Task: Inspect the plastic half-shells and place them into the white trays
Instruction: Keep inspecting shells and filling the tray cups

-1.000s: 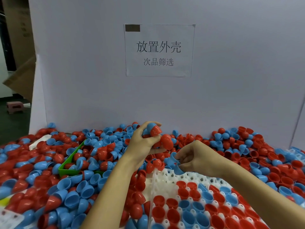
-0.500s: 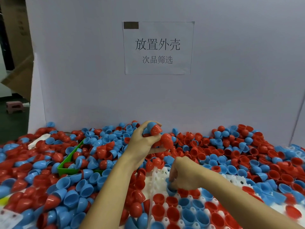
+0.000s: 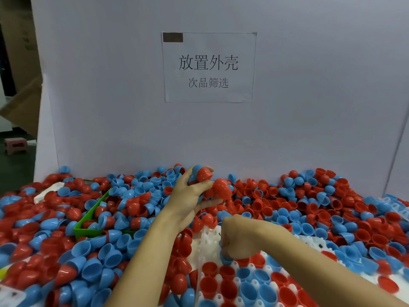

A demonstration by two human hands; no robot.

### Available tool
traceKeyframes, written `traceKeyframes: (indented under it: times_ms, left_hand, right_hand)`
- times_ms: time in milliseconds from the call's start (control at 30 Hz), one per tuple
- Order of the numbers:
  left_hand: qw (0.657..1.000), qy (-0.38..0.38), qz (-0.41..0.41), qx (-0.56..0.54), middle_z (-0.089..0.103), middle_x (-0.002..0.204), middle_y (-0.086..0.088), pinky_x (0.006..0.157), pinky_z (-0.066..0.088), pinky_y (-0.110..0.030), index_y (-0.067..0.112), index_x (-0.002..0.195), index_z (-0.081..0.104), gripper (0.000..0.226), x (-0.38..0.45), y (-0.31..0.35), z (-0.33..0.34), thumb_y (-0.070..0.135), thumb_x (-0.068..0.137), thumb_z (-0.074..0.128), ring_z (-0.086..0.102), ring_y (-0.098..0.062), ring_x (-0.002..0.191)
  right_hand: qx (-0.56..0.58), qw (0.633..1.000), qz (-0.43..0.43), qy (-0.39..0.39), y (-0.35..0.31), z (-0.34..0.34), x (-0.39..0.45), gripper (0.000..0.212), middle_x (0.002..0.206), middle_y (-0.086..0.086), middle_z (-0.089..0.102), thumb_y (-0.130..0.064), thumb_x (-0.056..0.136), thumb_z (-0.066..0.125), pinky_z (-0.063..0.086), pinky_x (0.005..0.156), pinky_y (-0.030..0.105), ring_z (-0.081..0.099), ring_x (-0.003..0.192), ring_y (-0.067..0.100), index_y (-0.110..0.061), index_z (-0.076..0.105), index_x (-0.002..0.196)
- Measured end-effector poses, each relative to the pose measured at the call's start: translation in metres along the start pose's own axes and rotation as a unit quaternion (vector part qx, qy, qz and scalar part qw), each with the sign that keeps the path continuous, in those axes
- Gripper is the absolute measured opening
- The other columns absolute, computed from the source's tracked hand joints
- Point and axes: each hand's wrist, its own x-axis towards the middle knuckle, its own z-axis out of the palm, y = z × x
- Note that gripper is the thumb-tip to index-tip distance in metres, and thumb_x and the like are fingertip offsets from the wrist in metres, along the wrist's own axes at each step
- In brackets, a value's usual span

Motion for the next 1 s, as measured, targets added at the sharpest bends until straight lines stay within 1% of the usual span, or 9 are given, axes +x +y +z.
traceKeyframes:
  times_ms: [67, 133, 267, 333, 433, 533, 833, 933, 1000]
  left_hand:
    - [0.999, 0.004, -0.009, -0.033, 0.064, 0.12, -0.022, 0.071, 0.06, -0.04, 0.015, 0.106, 0.067, 0.016, 0.001, 0.001, -0.001, 0.004, 0.094, 0.062, 0.071, -0.029, 0.104]
    - [0.997, 0.005, -0.019, -0.077, 0.066, 0.111, -0.02, 0.069, 0.06, -0.039, 0.012, 0.102, 0.066, 0.012, 0.002, 0.001, -0.002, 0.003, 0.094, 0.062, 0.073, -0.025, 0.095]
    - [0.994, 0.018, -0.028, -0.104, 0.07, 0.099, -0.014, 0.069, 0.06, -0.039, 0.011, 0.095, 0.065, 0.007, 0.003, 0.001, -0.002, 0.004, 0.093, 0.063, 0.074, -0.024, 0.092]
    - [0.994, 0.026, -0.033, -0.105, 0.071, 0.098, -0.015, 0.068, 0.061, -0.037, 0.01, 0.094, 0.064, 0.006, 0.004, 0.0, 0.0, 0.004, 0.094, 0.062, 0.074, -0.023, 0.091]
    - [0.992, 0.025, -0.055, -0.112, 0.071, 0.112, -0.022, 0.069, 0.061, -0.037, 0.002, 0.116, 0.061, 0.02, 0.003, -0.001, 0.005, 0.008, 0.096, 0.06, 0.074, -0.026, 0.097]
    - [0.993, 0.015, -0.066, -0.1, 0.072, 0.111, -0.022, 0.07, 0.061, -0.037, -0.002, 0.126, 0.057, 0.031, 0.001, -0.002, 0.008, 0.011, 0.098, 0.059, 0.074, -0.026, 0.099]
    - [0.99, 0.03, -0.105, -0.091, 0.074, 0.091, -0.015, 0.055, 0.058, -0.028, -0.001, 0.121, 0.061, 0.033, 0.003, -0.002, 0.007, 0.018, 0.094, 0.066, 0.075, -0.023, 0.08]
    - [0.985, 0.048, -0.111, -0.123, 0.071, 0.076, -0.01, 0.051, 0.056, -0.025, 0.004, 0.108, 0.062, 0.02, 0.005, -0.003, 0.008, 0.018, 0.094, 0.067, 0.073, -0.016, 0.07]
    - [0.981, 0.07, -0.102, -0.147, 0.072, 0.08, -0.012, 0.051, 0.056, -0.024, 0.003, 0.11, 0.061, 0.021, 0.006, -0.003, 0.008, 0.016, 0.094, 0.067, 0.072, -0.016, 0.07]
  right_hand:
    - [0.017, 0.999, -0.009, 0.029, 0.007, -0.002, -0.004, 0.026, 0.113, 0.009, 0.072, -0.017, 0.095, 0.058, 0.058, 0.089, 0.037, 0.068, 0.1, 0.027, -0.003, 0.07, 0.114]
    - [0.054, 0.993, -0.017, 0.104, 0.015, -0.008, -0.011, 0.026, 0.121, 0.002, 0.07, -0.013, 0.096, 0.057, 0.055, 0.091, 0.027, 0.067, 0.104, 0.017, -0.012, 0.071, 0.118]
    - [0.303, 0.912, -0.008, 0.276, 0.026, -0.021, -0.021, 0.034, 0.095, 0.006, 0.074, -0.003, 0.091, 0.053, 0.056, 0.064, 0.02, 0.065, 0.071, 0.011, -0.024, 0.065, 0.115]
    - [0.415, 0.862, -0.046, 0.288, 0.025, -0.024, -0.026, 0.038, 0.095, -0.002, 0.074, -0.005, 0.089, 0.061, 0.057, 0.064, 0.019, 0.07, 0.078, 0.008, -0.033, 0.06, 0.115]
    - [0.447, 0.827, -0.112, 0.322, 0.017, -0.024, -0.027, 0.03, 0.097, -0.009, 0.073, -0.015, 0.091, 0.069, 0.056, 0.068, 0.016, 0.072, 0.085, 0.004, -0.033, 0.062, 0.115]
    - [0.437, 0.799, -0.1, 0.4, 0.012, -0.023, -0.025, 0.02, 0.088, -0.012, 0.074, -0.023, 0.091, 0.069, 0.055, 0.066, 0.013, 0.071, 0.082, -0.001, -0.033, 0.064, 0.107]
    - [0.624, 0.649, -0.031, 0.434, 0.005, -0.018, -0.017, 0.021, 0.077, -0.006, 0.077, -0.02, 0.09, 0.072, 0.055, 0.064, 0.016, 0.074, 0.076, 0.005, -0.021, 0.059, 0.106]
    - [0.639, 0.627, -0.014, 0.446, 0.0, -0.017, -0.012, 0.011, 0.073, -0.002, 0.076, -0.016, 0.091, 0.07, 0.058, 0.069, 0.022, 0.074, 0.074, 0.01, -0.013, 0.063, 0.099]
    - [0.641, 0.623, 0.006, 0.449, -0.002, -0.015, -0.01, 0.005, 0.075, 0.001, 0.075, -0.013, 0.093, 0.067, 0.058, 0.068, 0.022, 0.074, 0.073, 0.011, -0.013, 0.065, 0.098]
